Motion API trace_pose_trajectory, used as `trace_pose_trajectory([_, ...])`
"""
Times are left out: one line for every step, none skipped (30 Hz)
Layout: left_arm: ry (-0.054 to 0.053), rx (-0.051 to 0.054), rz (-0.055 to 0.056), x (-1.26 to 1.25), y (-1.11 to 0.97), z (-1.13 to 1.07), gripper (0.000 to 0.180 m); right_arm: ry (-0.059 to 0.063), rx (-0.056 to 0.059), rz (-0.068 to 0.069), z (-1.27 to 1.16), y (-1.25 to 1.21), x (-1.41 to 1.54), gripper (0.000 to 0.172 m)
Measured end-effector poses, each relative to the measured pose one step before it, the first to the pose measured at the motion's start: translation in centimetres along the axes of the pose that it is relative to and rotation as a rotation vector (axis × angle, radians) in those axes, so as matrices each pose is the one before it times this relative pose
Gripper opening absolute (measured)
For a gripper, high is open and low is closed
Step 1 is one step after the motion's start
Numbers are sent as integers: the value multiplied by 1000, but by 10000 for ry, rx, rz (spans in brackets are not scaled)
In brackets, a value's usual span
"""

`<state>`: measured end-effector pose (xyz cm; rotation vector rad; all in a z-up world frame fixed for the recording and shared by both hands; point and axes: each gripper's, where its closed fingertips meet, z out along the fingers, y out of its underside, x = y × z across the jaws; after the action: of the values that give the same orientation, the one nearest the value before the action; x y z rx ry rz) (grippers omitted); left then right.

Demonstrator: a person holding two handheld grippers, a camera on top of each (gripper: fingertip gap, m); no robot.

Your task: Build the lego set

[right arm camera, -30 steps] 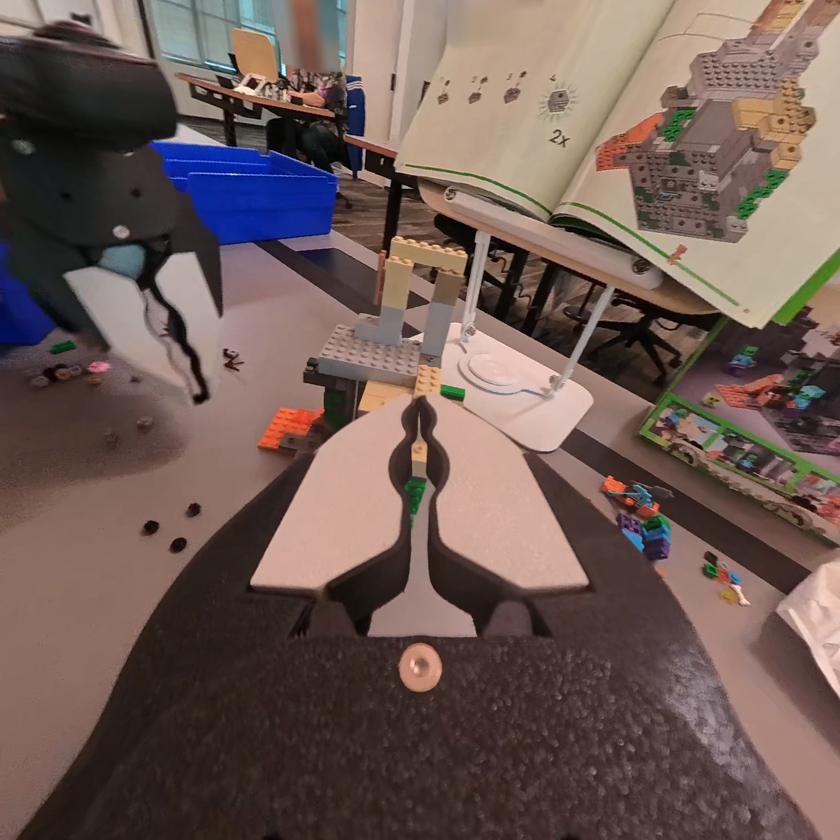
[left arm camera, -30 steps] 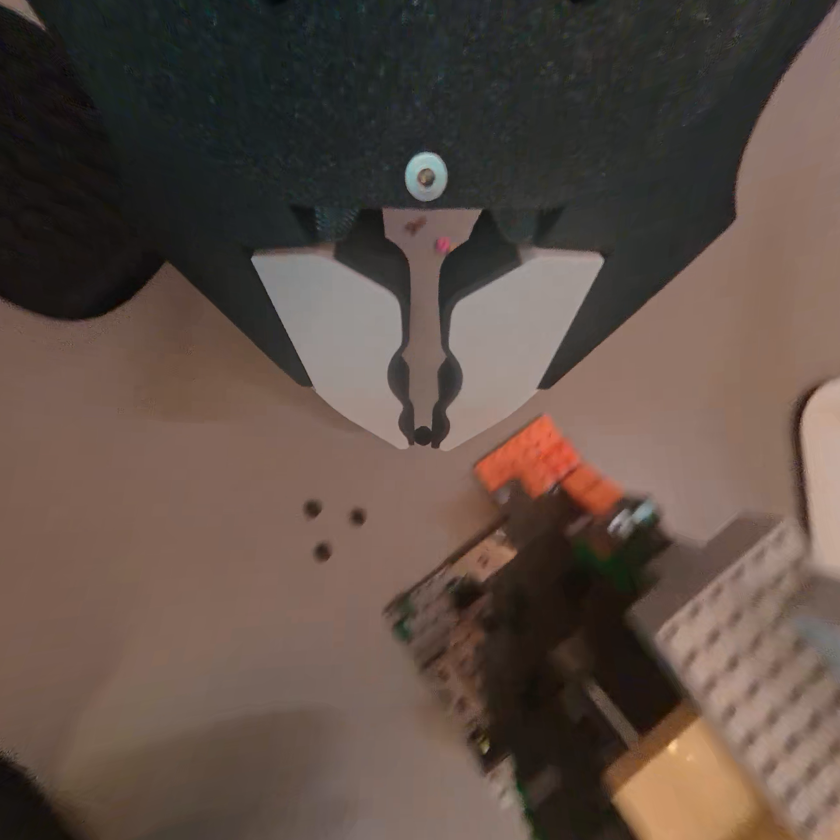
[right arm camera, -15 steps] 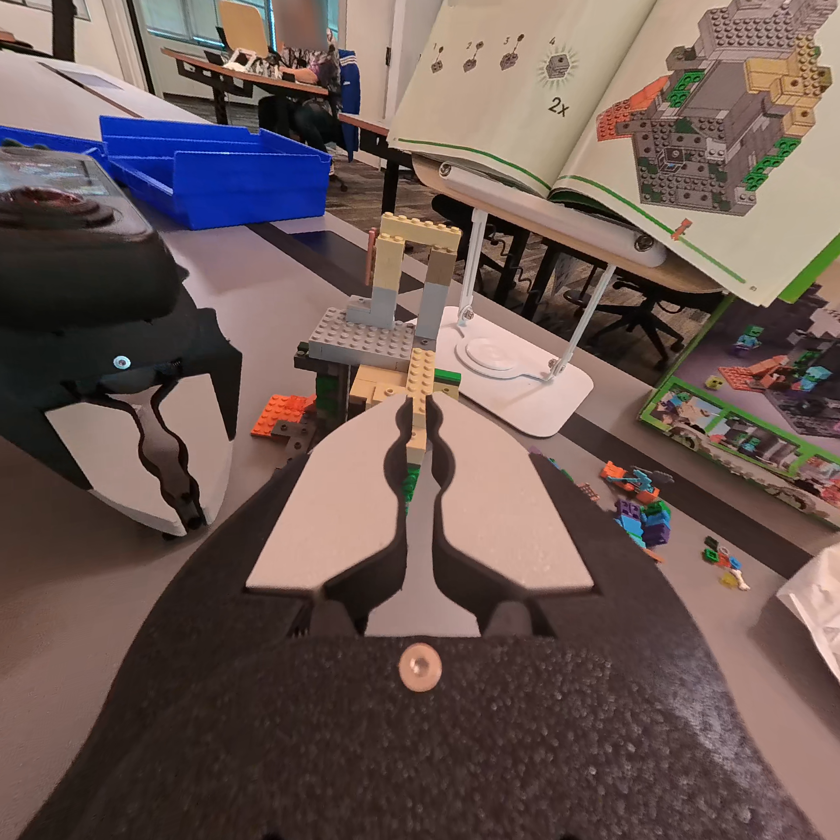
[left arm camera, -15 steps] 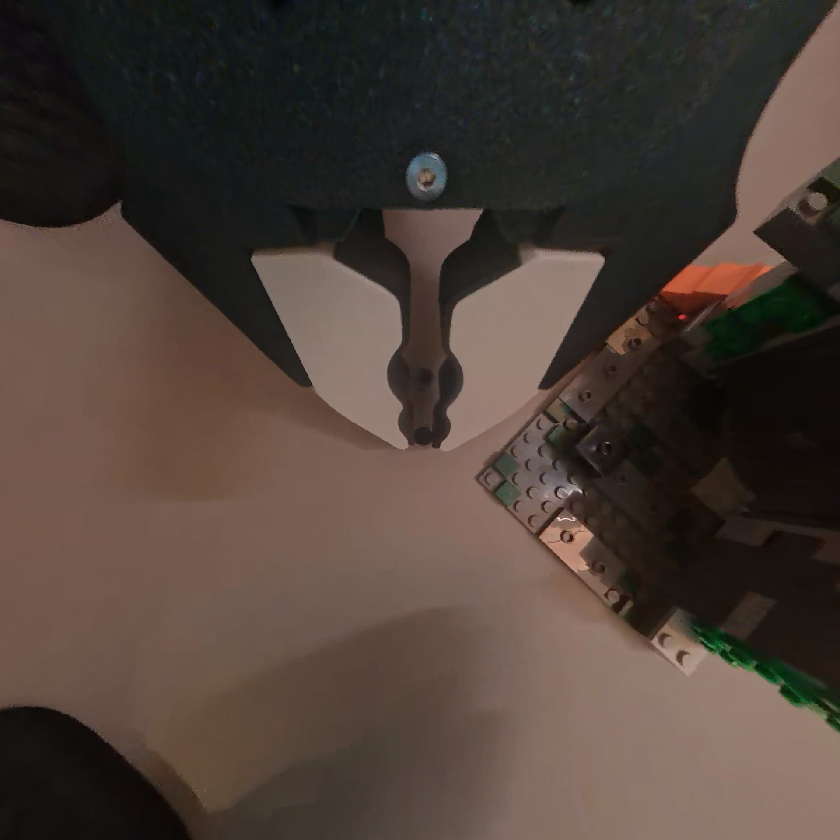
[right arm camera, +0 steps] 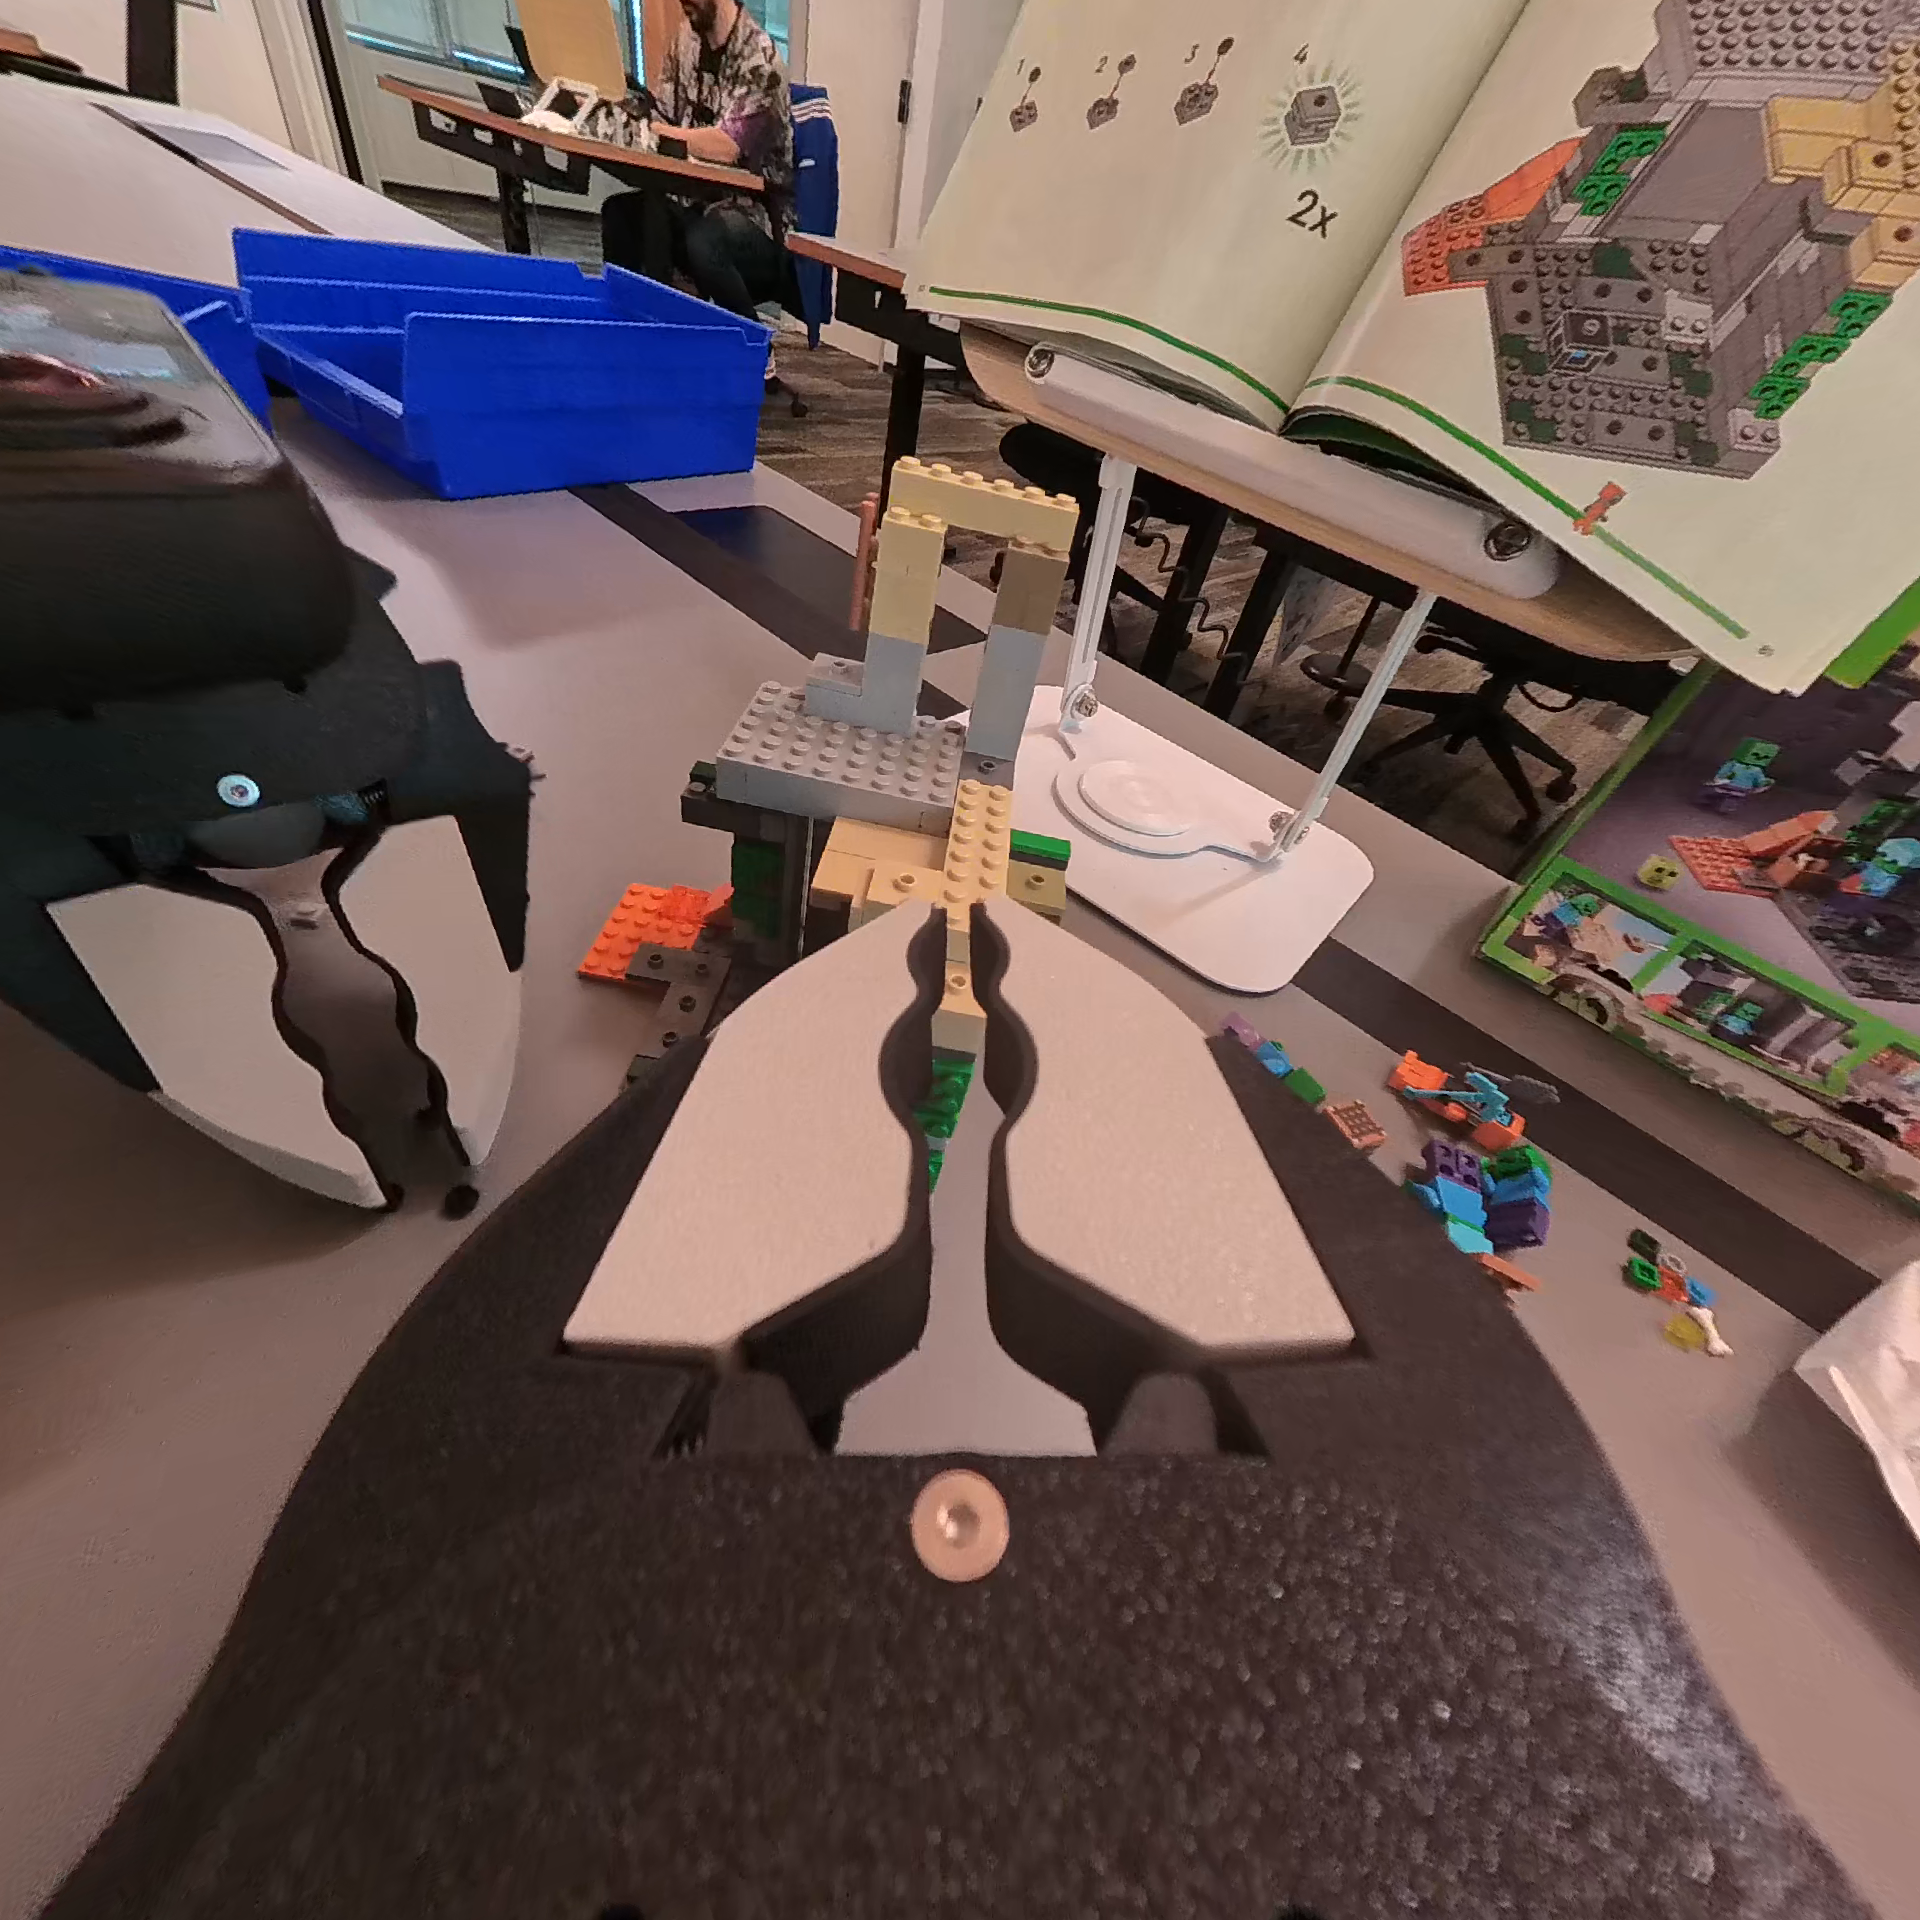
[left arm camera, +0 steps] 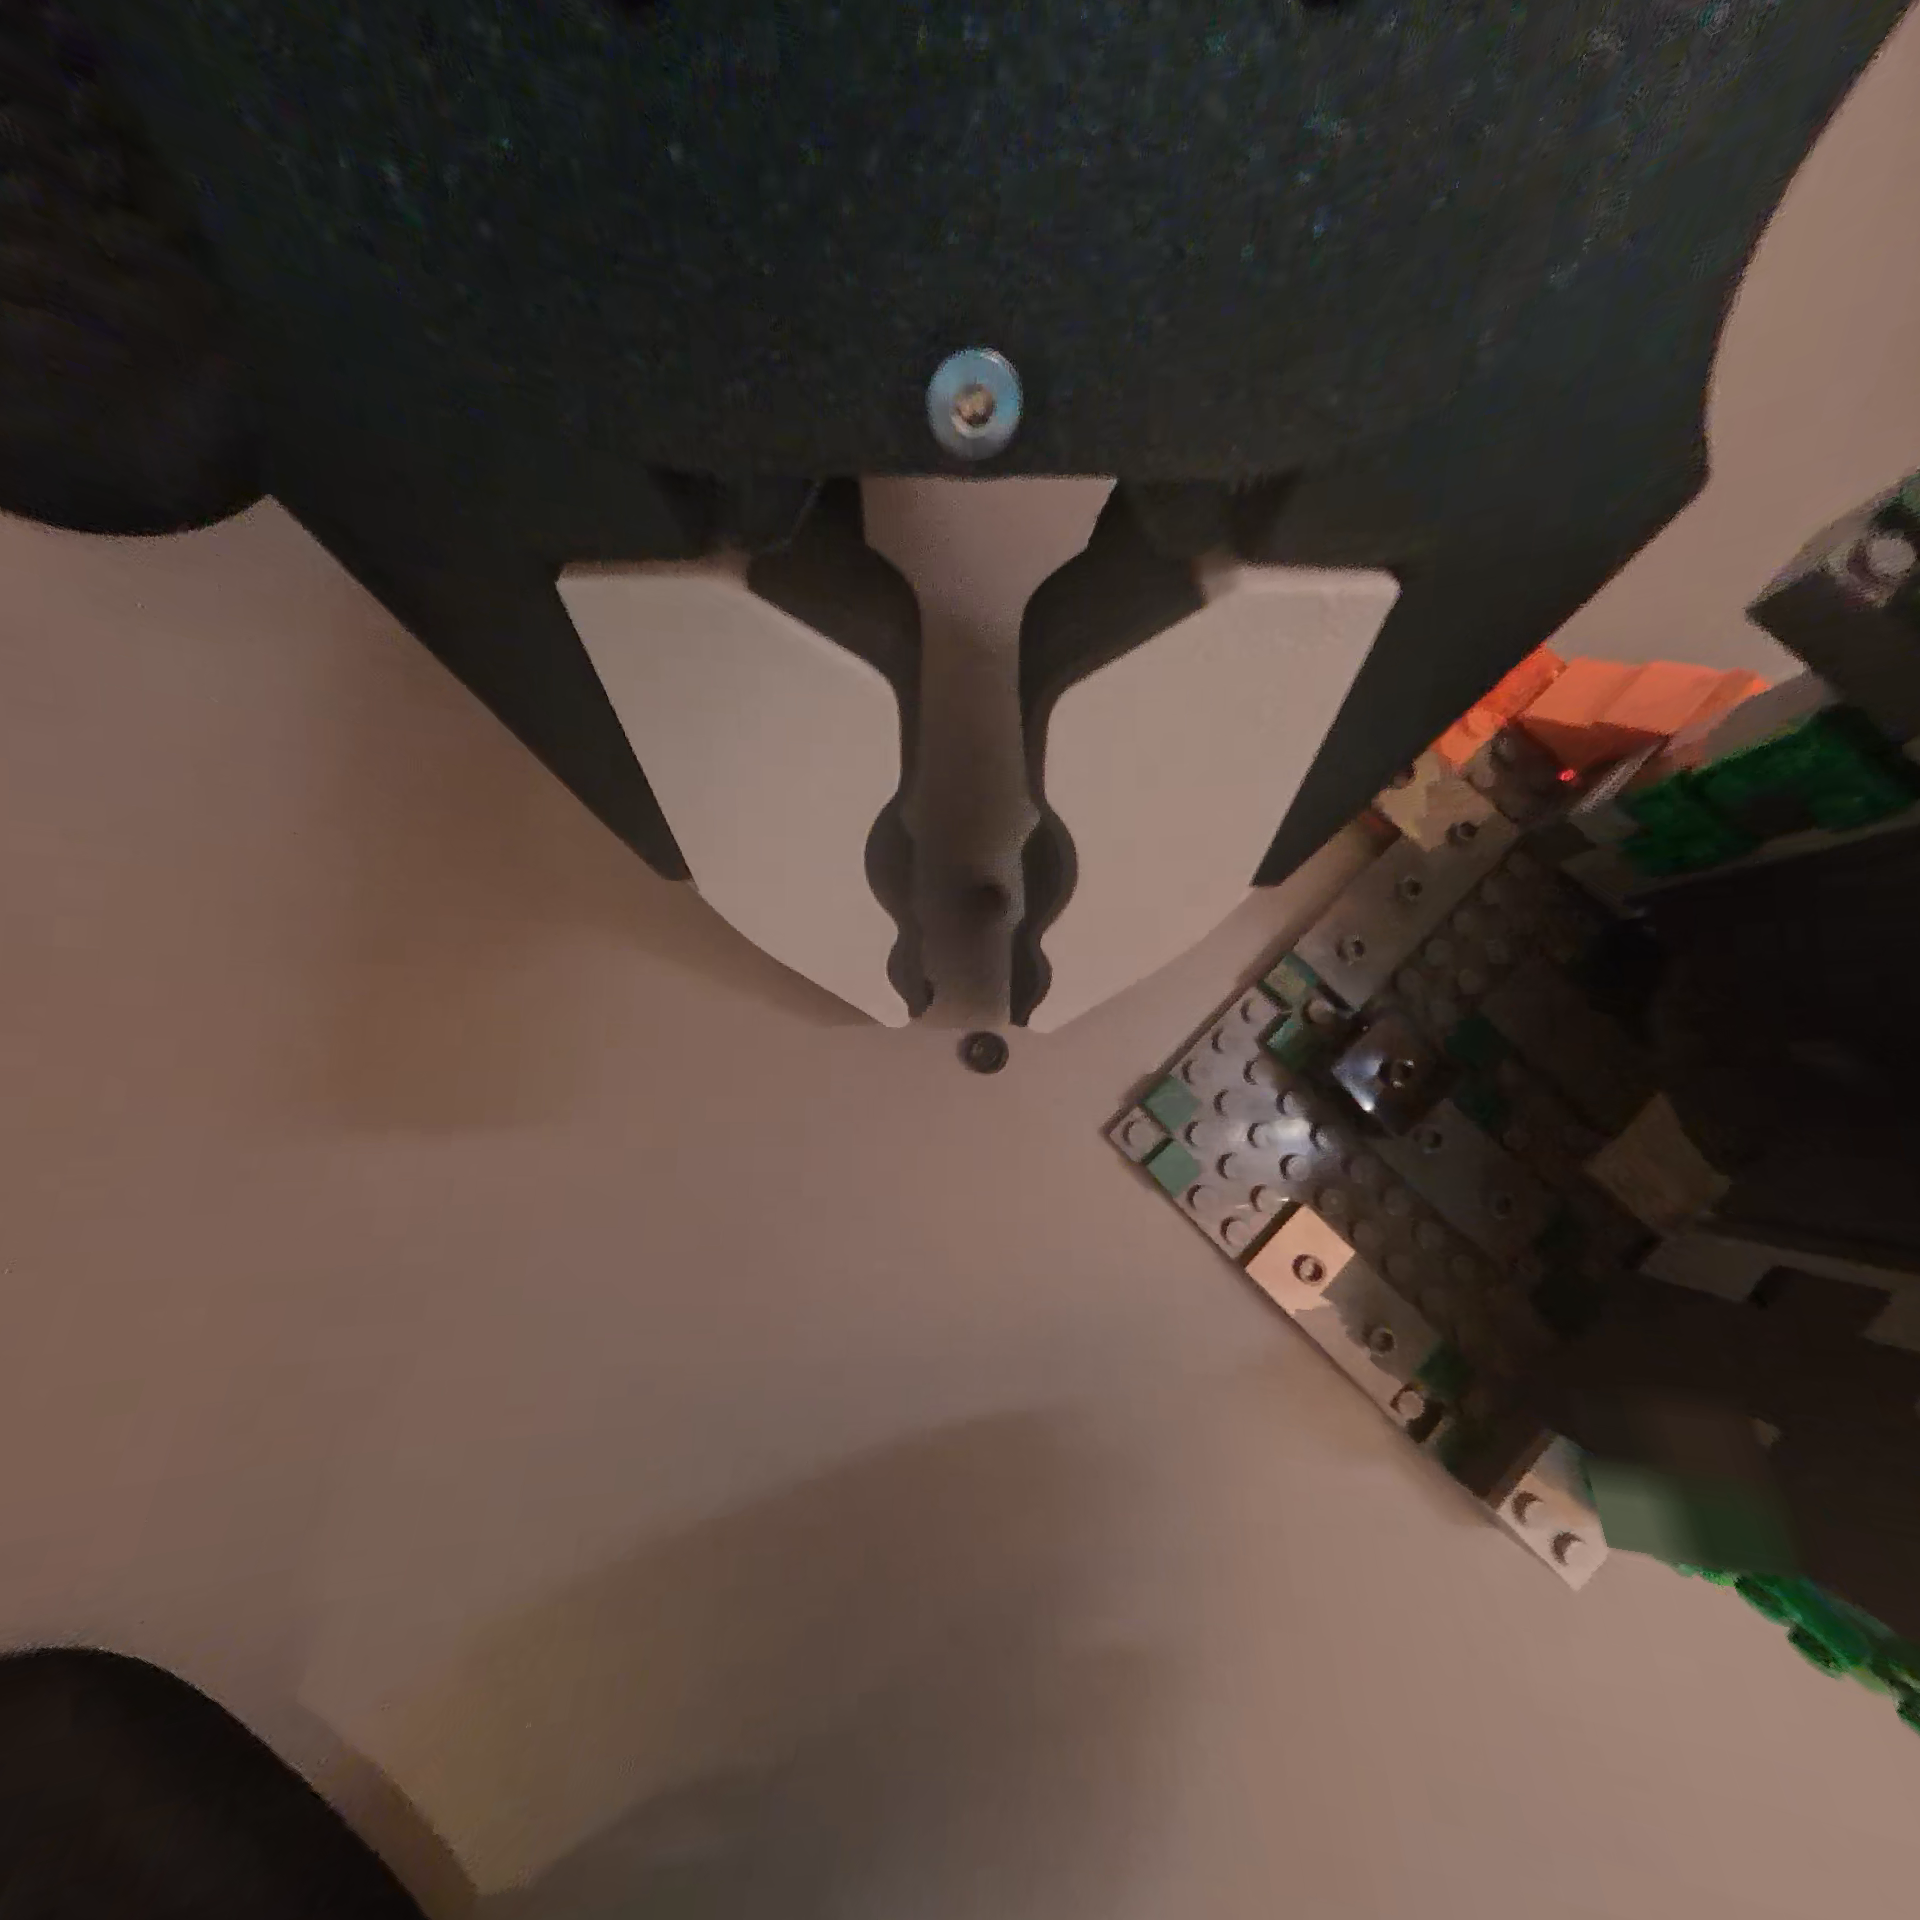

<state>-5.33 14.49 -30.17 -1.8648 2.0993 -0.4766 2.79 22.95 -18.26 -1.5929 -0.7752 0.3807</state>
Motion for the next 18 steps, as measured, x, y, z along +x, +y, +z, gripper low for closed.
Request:
trace_pose_trajectory([-143, -16, 4, -136, 127, -407, 15, -2, 6, -3, 3, -10, -15, 4])
trace_pose_trajectory([-171, -14, -2, -231, 198, -573, 15, -3, 12, 6, -13, -20, 1, 4])
trace_pose_trajectory([-196, -42, -33, -358, 335, -737, 15, -4, 7, 14, -2, -14, 8, 4])
trace_pose_trajectory([-240, -102, -79, -562, 548, -887, 14, -5, -5, 14, 6, 19, 3, 4])
trace_pose_trajectory([-312, -144, -104, -801, 733, -999, 14, -4, -9, 11, 2, 15, 8, 4])
trace_pose_trajectory([-350, -160, -127, -1017, 908, -1050, 13, 1, -4, 5, -1, 14, -4, 4])
trace_pose_trajectory([-346, -202, -177, -1167, 1081, -1020, 12, -5, -3, 2, 12, 1, -9, 4])
trace_pose_trajectory([-363, -226, -223, -1334, 1230, -919, 11, -8, -5, 1, 18, 9, -35, 3])
trace_pose_trajectory([-301, -236, -270, -1371, 1342, -714, 11, -15, -6, -6, 22, 5, -59, 3])
trace_pose_trajectory([-156, -300, -299, -1222, 1465, -480, 11, -14, -14, -15, 25, 22, -61, 3])
trace_pose_trajectory([-153, -288, -293, -1223, 1458, -247, 11, -10, -13, -25, 16, 8, -67, 3])
trace_pose_trajectory([-124, -229, -284, -1106, 1323, 1, 11, -11, -11, -31, 24, 3, -72, 3])
trace_pose_trajectory([53, -237, -286, -754, 1233, 189, 11, -10, -8, -26, 2, -15, -62, 3])
trace_pose_trajectory([31, -212, -270, -675, 1054, 299, 11, -10, -6, -20, 7, -3, -40, 3])
trace_pose_trajectory([24, -193, -162, -552, 912, 370, 11, -3, -5, -18, -5, 2, -19, 3])
trace_pose_trajectory([108, -202, -43, -283, 847, 405, 12, 7, -6, -15, -11, 8, 13, 3])
trace_pose_trajectory([173, -133, -42, -75, 666, 426, 14, 9, -4, -4, -15, 13, 43, 3])
trace_pose_trajectory([160, -50, -72, 9, 442, 394, 14, 3, -1, 9, -18, 15, 46, 3])
